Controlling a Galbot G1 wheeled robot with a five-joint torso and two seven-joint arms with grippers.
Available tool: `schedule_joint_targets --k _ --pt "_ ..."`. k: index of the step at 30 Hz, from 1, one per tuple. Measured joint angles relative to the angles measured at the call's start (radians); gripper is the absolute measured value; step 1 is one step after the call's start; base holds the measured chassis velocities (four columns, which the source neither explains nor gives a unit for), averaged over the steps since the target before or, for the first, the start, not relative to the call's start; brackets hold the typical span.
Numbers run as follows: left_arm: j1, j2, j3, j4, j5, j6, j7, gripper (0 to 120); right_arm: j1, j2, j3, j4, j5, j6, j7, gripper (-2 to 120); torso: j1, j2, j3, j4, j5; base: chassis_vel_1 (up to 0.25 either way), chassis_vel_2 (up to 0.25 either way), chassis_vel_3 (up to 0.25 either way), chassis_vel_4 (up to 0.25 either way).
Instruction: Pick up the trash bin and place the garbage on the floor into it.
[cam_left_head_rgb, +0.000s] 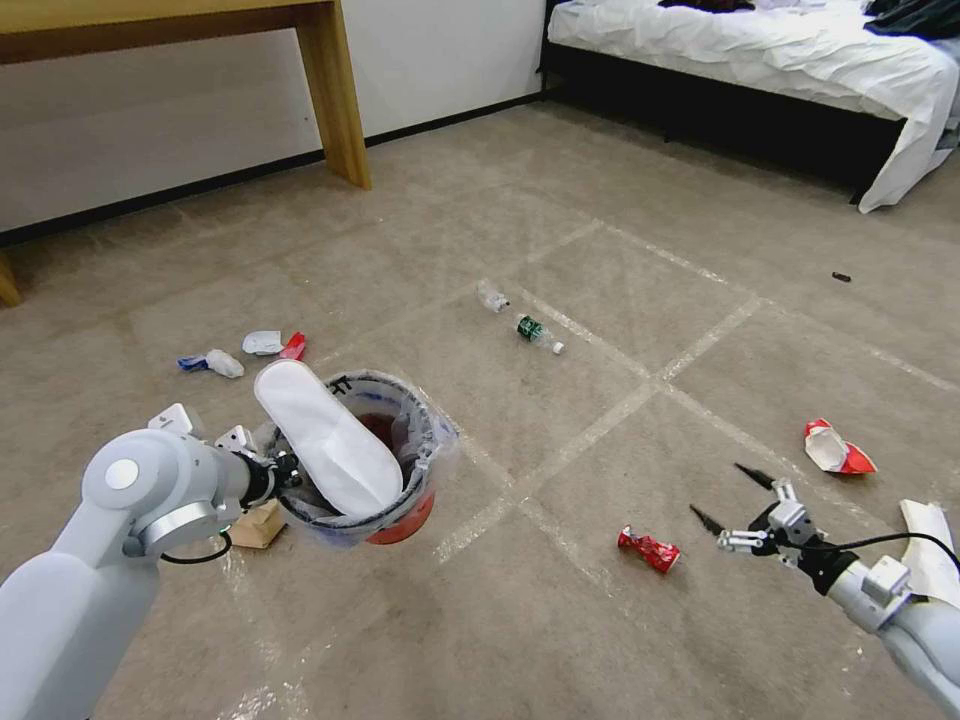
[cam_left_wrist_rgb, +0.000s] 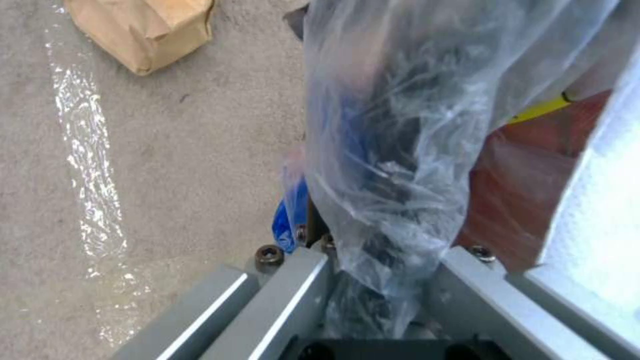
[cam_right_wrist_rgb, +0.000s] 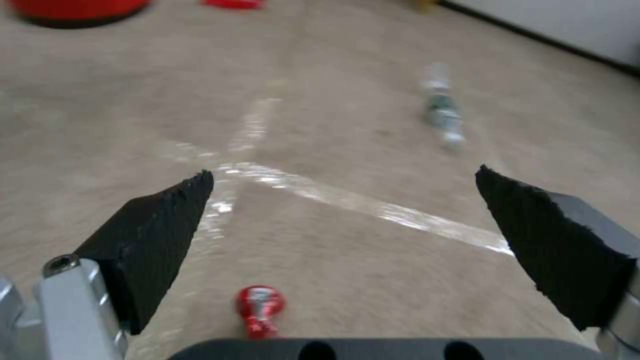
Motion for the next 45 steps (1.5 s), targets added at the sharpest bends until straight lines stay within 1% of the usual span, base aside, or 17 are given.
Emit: schedule_joint_targets --k 1,2,4,6,7,8,10,11,13,15,20,26,37,39,45 --pt "0.006 0.0 -0.004 -0.002 0.001 -0.001 -0.001 0 0.073 -0.034 -0.065 -0.051 0.022 0.005 -0.096 100 0.0 0.0 0.0 0.0 -0.0004 0.0 0.0 0.0 0.0" --pt "0.006 0.0 -0.004 -0.002 0.001 -0.001 -0.001 0 0.073 -0.034 -0.065 -0.051 0.022 0.005 -0.096 100 0.0 0.0 0.0 0.0 -0.0004 0.0 0.0 0.0 0.0" --pt "0.011 0.001 -0.008 -0.006 0.002 -0.004 -0.003 0 0.2 -0.074 -0.17 -0.124 0.036 0.017 -0.208 100 0.0 0.0 0.0 0.0002 -0.0003 0.0 0.0 0.0 0.0" --pt "0.011 0.001 -0.008 -0.006 0.002 -0.004 -0.003 0 0.2 -0.074 -0.17 -0.124 0.036 0.017 -0.208 100 0.0 0.0 0.0 0.0002 -0.0003 0.0 0.0 0.0 0.0" --pt "0.012 0.001 -0.008 -0.009 0.002 -0.006 -0.005 0 0.317 -0.105 -0.291 -0.189 0.045 0.017 -0.3 100 0.0 0.0 0.0 0.0 -0.0005 0.0 0.0 0.0 0.0" --pt "0.012 0.001 -0.008 -0.009 0.002 -0.006 -0.005 0 0.317 -0.105 -0.291 -0.189 0.045 0.017 -0.3 100 0.0 0.0 0.0 0.0 -0.0005 0.0 0.0 0.0 0.0" --pt "0.007 0.001 -0.004 -0.011 0.001 -0.008 -0.007 0 0.409 -0.119 -0.37 -0.233 0.047 -0.002 -0.36 100 0.0 0.0 0.0 0.0003 -0.0004 0.0 0.0 0.0 0.0" --pt "0.007 0.001 -0.004 -0.011 0.001 -0.008 -0.007 0 0.409 -0.119 -0.37 -0.233 0.047 -0.002 -0.36 100 0.0 0.0 0.0 0.0003 -0.0004 0.0 0.0 0.0 0.0" --pt "-0.012 -0.004 0.012 0.002 0.001 -0.008 -0.006 0 0.449 -0.135 -0.404 -0.251 0.042 -0.028 -0.401 100 0.0 0.0 0.0 0.0002 -0.0005 0.0 0.0 0.0 0.0" --pt "-0.017 -0.006 0.014 0.007 0.001 -0.008 -0.005 0 0.462 -0.137 -0.414 -0.261 0.039 -0.034 -0.412 100 0.0 0.0 0.0 -0.0002 -0.0007 0.0 0.0 0.0 0.0" --pt "-0.023 -0.005 0.015 0.012 0.001 -0.006 -0.002 0 0.5 -0.141 -0.446 -0.268 0.029 -0.061 -0.437 100 0.0 0.0 0.0 -0.0001 -0.0004 0.0 0.0 0.0 0.0" --pt "-0.035 0.004 0.011 0.008 -0.007 -0.005 -0.001 0 0.586 -0.152 -0.533 -0.264 0.022 -0.102 -0.451 100 0.0 0.0 0.0 0.0002 -0.0006 0.0 0.0 0.0 0.0" --pt "-0.052 -0.005 0.032 0.017 -0.006 -0.006 -0.001 0 0.617 -0.164 -0.596 -0.243 0.046 -0.146 -0.453 100 0.0 0.0 0.0 0.0 -0.0005 0.0 0.0 0.0 0.0" --pt "-0.054 -0.008 0.038 0.021 -0.004 -0.006 -0.001 0 0.633 -0.164 -0.617 -0.234 0.059 -0.173 -0.453 100 0.0 0.0 0.0 0.0001 -0.0006 0.0 0.0 0.0 0.0" --pt "-0.055 -0.011 0.041 0.024 0.0 -0.006 0.0 0 0.64 -0.16 -0.655 -0.211 0.097 -0.214 -0.445 100 0.0 0.0 0.0 0.0001 -0.0006 0.0 0.0 0.0 0.0"
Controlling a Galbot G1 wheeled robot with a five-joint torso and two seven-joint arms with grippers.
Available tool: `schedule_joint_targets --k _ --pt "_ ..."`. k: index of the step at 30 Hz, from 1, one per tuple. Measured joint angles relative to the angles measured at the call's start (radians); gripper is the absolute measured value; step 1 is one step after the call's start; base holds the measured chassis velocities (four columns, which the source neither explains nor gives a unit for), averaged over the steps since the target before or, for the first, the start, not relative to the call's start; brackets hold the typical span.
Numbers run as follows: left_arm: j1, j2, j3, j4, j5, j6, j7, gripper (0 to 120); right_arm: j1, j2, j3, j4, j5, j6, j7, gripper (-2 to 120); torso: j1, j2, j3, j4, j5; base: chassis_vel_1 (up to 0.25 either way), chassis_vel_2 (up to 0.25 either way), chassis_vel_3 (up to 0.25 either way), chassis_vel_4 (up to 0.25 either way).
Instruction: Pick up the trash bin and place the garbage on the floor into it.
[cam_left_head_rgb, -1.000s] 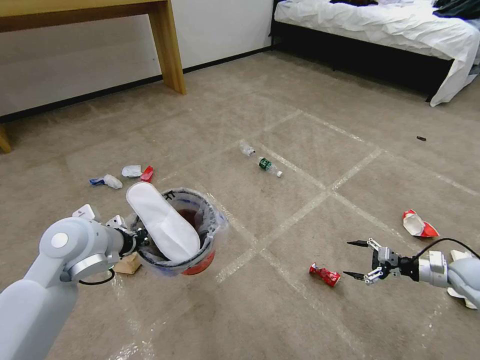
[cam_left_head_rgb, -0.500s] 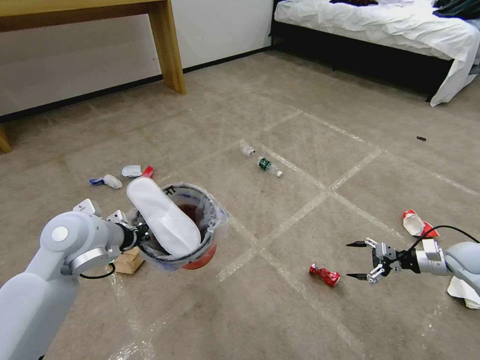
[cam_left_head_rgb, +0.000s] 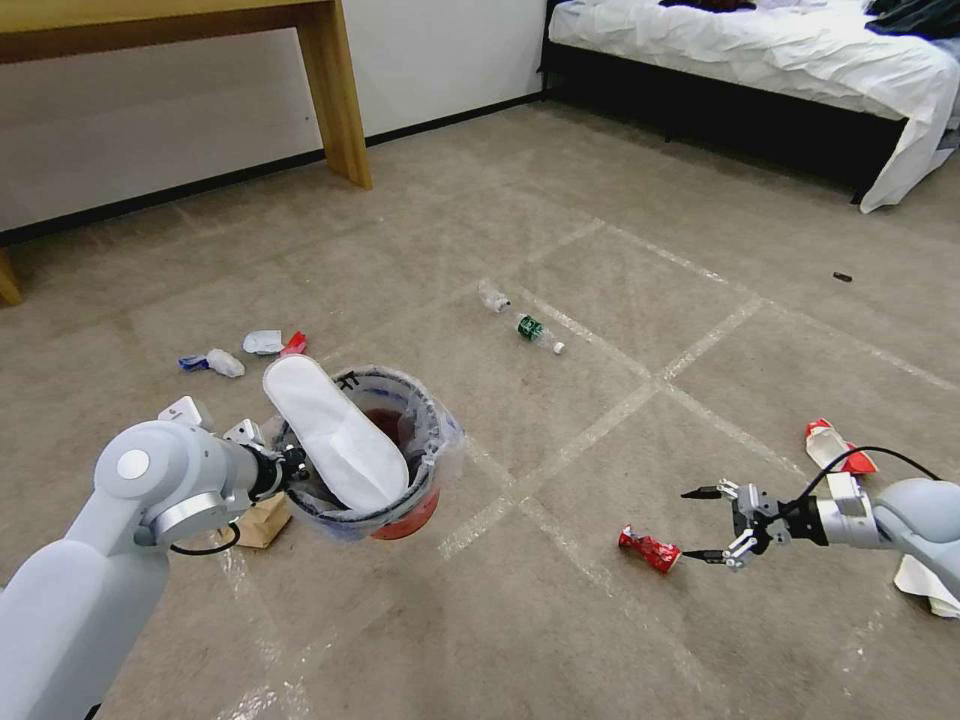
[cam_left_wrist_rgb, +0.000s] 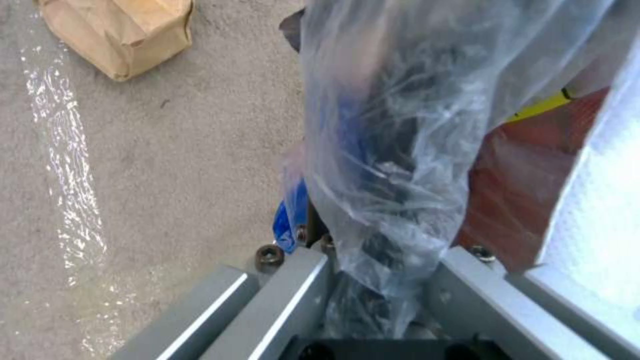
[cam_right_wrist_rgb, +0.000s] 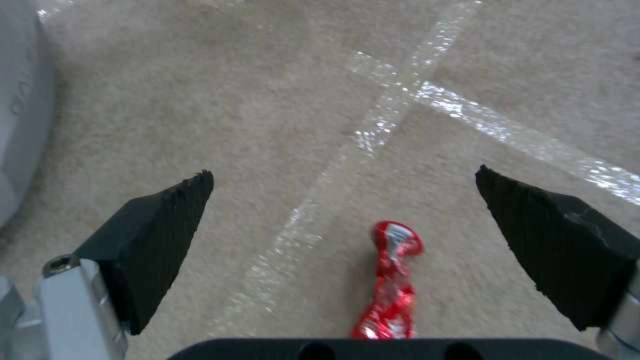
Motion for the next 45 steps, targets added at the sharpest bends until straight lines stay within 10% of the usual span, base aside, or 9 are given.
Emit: schedule_joint_targets --k 45 --pt "-0.002 -0.037 0.018 0.057 0.04 0.021 0.016 0 -0.098 0.062 -0.025 -0.088 0.009 -0.217 0.392 100 0.0 0.0 0.0 0.0 0.0002 0.0 0.0 0.0 0.0"
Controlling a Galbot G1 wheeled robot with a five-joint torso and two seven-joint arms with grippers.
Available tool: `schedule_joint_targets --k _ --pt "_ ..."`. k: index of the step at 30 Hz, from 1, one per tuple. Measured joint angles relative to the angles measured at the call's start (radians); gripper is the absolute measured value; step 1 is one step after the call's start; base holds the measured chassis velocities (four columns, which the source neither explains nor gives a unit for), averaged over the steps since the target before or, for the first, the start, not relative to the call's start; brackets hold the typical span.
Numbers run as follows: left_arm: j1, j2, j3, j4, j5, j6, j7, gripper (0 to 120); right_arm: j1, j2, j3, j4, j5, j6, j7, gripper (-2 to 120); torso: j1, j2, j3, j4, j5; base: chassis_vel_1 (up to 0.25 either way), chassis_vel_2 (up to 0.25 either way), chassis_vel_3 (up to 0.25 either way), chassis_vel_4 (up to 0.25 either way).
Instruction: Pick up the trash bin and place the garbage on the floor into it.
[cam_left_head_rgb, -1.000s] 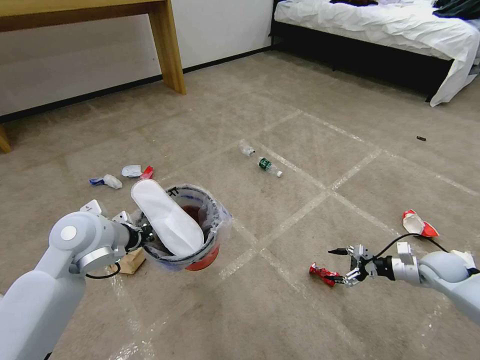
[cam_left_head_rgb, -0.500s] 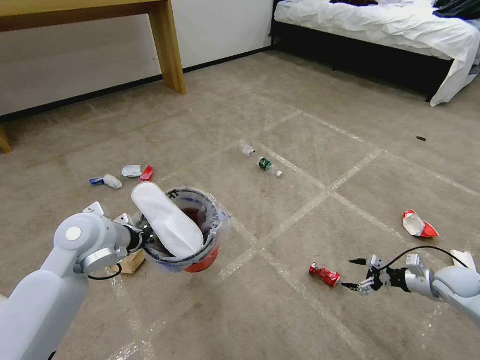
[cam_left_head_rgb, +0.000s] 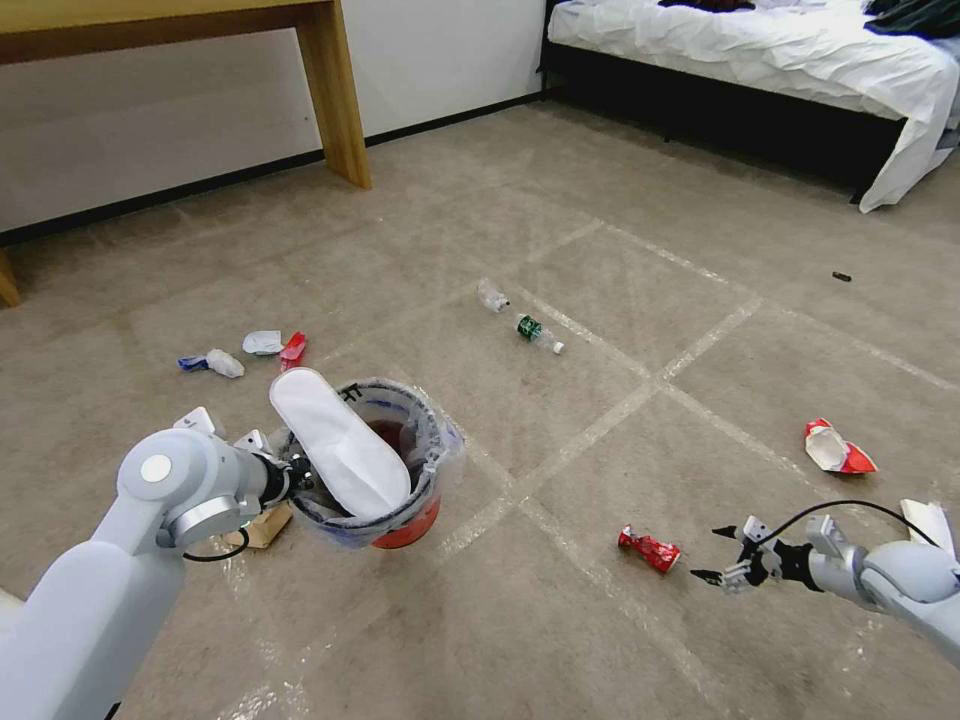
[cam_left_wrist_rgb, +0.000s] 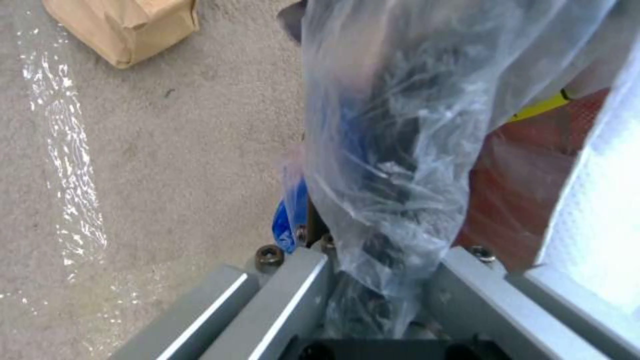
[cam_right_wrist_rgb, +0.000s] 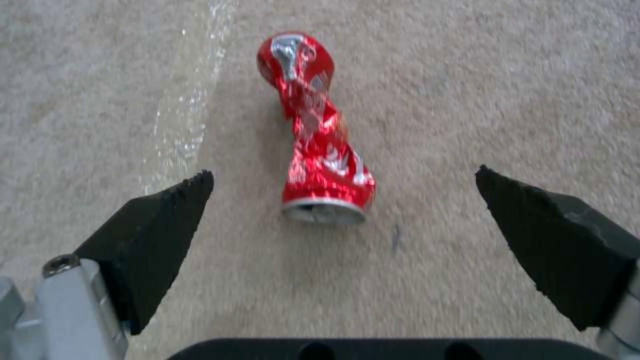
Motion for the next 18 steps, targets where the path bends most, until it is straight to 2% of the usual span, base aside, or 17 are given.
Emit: schedule_joint_targets --k 18 --pt "-0.008 0.002 0.003 0.006 -0.014 -0.001 -0.002 0 0.048 0.094 -0.024 -0.08 -0.027 0.015 -0.028 100 0.0 0.0 0.0 0.0 -0.0001 0.0 0.0 0.0 0.0"
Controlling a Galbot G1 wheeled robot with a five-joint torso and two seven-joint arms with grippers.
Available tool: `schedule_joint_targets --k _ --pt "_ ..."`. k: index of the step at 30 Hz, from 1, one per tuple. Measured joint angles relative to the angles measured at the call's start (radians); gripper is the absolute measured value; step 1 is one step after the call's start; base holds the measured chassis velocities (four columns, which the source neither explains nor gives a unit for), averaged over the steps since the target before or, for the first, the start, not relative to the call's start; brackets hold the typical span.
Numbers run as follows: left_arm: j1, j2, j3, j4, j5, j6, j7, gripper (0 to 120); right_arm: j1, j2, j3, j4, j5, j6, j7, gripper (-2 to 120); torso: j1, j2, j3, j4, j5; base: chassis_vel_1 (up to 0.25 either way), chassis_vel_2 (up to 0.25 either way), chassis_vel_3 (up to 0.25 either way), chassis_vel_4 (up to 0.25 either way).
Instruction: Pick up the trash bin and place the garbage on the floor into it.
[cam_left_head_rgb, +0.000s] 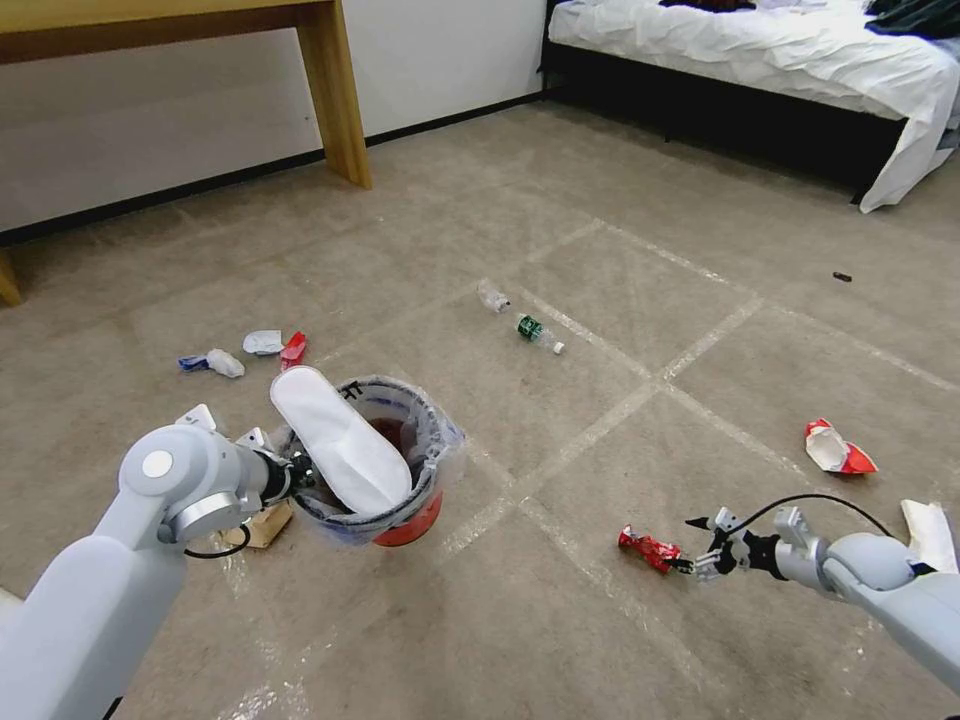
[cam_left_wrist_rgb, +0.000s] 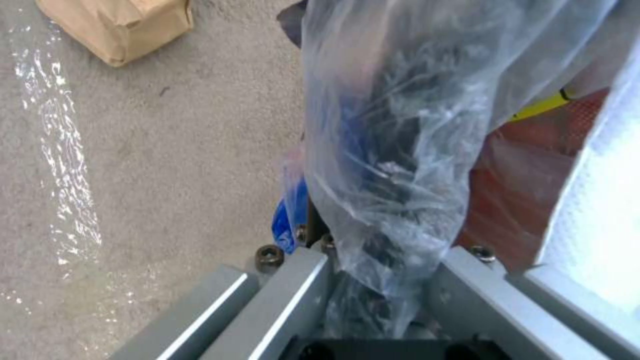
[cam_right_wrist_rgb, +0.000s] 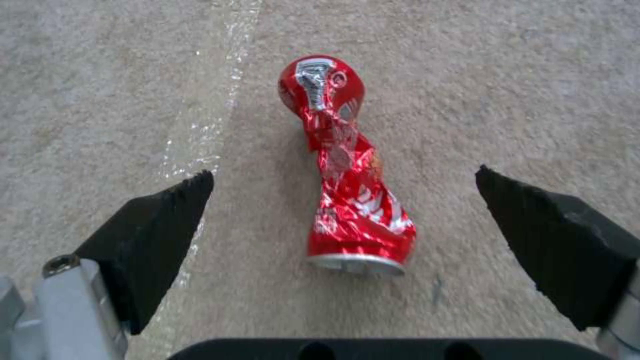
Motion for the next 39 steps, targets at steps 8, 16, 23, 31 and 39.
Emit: schedule_joint_targets --k 8,16,23,31,39 --pt "0.0 0.007 -0.002 -0.01 -0.007 -0.005 -0.005 0 0.009 0.039 -0.001 -0.048 -0.023 0.011 -0.006 100 0.0 0.0 0.0 -0.0001 0.0 0.0 0.0 0.0 0.0" --pt "0.003 0.019 -0.006 -0.018 -0.016 -0.008 -0.009 0 0.051 0.092 -0.006 -0.124 -0.037 0.03 -0.018 100 0.0 0.0 0.0 0.0 -0.0001 0.0 0.0 0.0 0.0" --pt "0.0 0.025 -0.011 -0.024 -0.028 -0.009 -0.013 0 0.075 0.122 -0.014 -0.167 -0.042 0.04 -0.025 100 0.0 0.0 0.0 0.0 -0.0001 0.0 0.0 0.0 0.0" --pt "0.003 0.031 -0.016 -0.029 -0.034 -0.011 -0.017 0 0.105 0.173 -0.033 -0.245 -0.063 0.061 -0.04 100 0.0 0.0 0.0 0.0 -0.0001 0.0 0.0 0.0 0.0" --pt "0.005 0.03 -0.017 -0.03 -0.036 -0.012 -0.018 0 0.126 0.207 -0.046 -0.295 -0.08 0.07 -0.051 100 0.0 0.0 0.0 0.0 0.0 0.0 0.0 0.0 0.0"
